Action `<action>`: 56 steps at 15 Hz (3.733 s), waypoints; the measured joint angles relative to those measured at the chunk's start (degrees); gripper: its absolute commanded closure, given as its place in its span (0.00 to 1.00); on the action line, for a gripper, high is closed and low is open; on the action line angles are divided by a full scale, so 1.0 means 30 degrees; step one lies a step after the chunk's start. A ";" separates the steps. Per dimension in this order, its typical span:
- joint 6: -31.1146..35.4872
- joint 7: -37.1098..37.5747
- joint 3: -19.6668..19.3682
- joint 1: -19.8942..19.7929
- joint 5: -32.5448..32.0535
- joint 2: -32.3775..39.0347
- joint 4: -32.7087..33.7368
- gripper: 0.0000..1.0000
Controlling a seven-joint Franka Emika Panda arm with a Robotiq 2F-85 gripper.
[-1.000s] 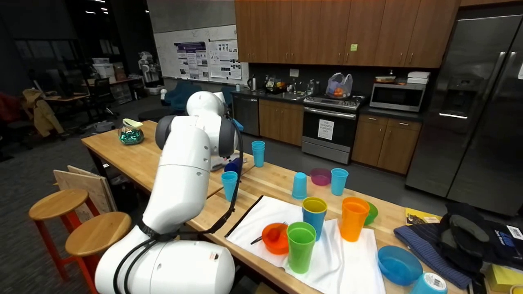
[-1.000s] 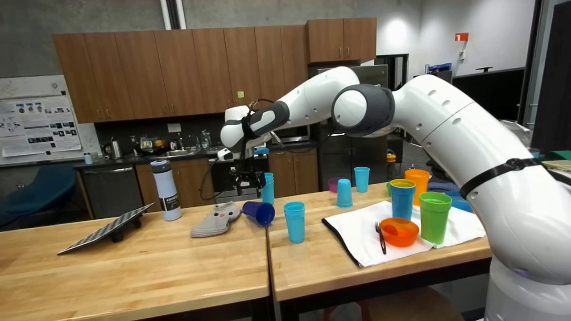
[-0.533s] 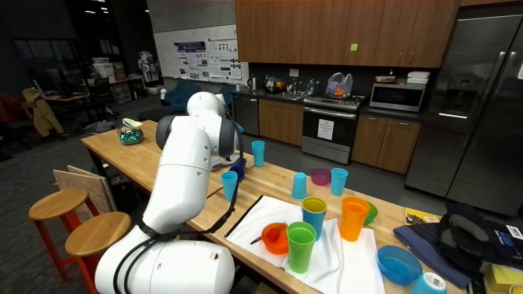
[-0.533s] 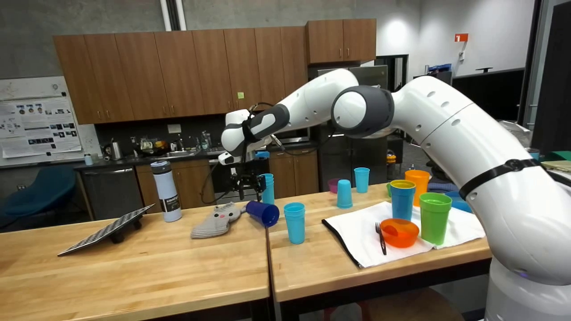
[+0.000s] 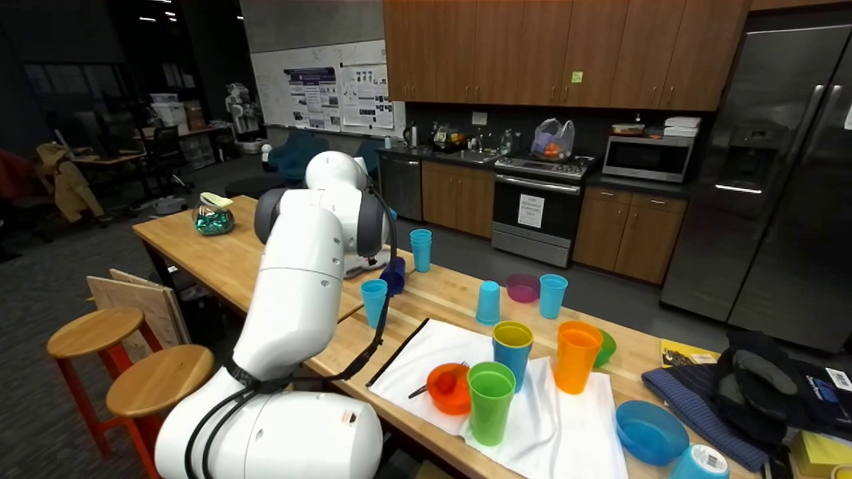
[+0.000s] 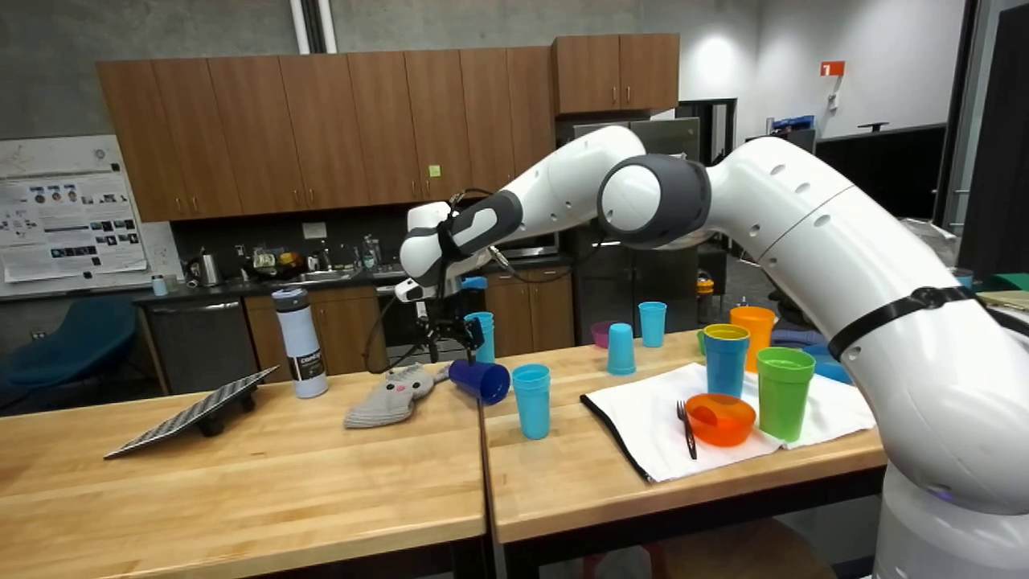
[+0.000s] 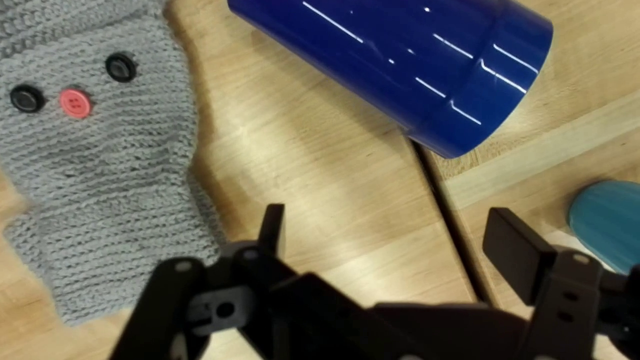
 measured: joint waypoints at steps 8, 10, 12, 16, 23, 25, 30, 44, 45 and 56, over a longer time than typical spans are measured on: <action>0.2517 0.0951 -0.0442 -0.0592 -0.0145 -0.1222 -0.4252 0.00; 0.2565 0.1538 -0.0318 -0.0498 -0.0473 -0.1006 -0.4039 0.00; 0.2958 0.2323 -0.0307 -0.0223 -0.0804 -0.0829 -0.3923 0.00; 0.4422 0.4215 -0.0434 0.0360 -0.1514 -0.0660 -0.3767 0.00; 0.4413 0.6677 -0.0419 0.0800 -0.2292 -0.0329 -0.3057 0.00; 0.4218 0.7153 -0.0428 0.0782 -0.2379 -0.0329 -0.3016 0.00; 0.3684 0.8011 -0.0571 0.0840 -0.2377 -0.0367 -0.3026 0.00; 0.1732 1.0435 -0.1499 0.1390 -0.3750 -0.0844 -0.3173 0.00; 0.1728 1.0617 -0.1567 0.1430 -0.3930 -0.0915 -0.3197 0.00; 0.5000 0.4370 -0.0594 0.0036 -0.4810 -0.2314 -0.6024 0.00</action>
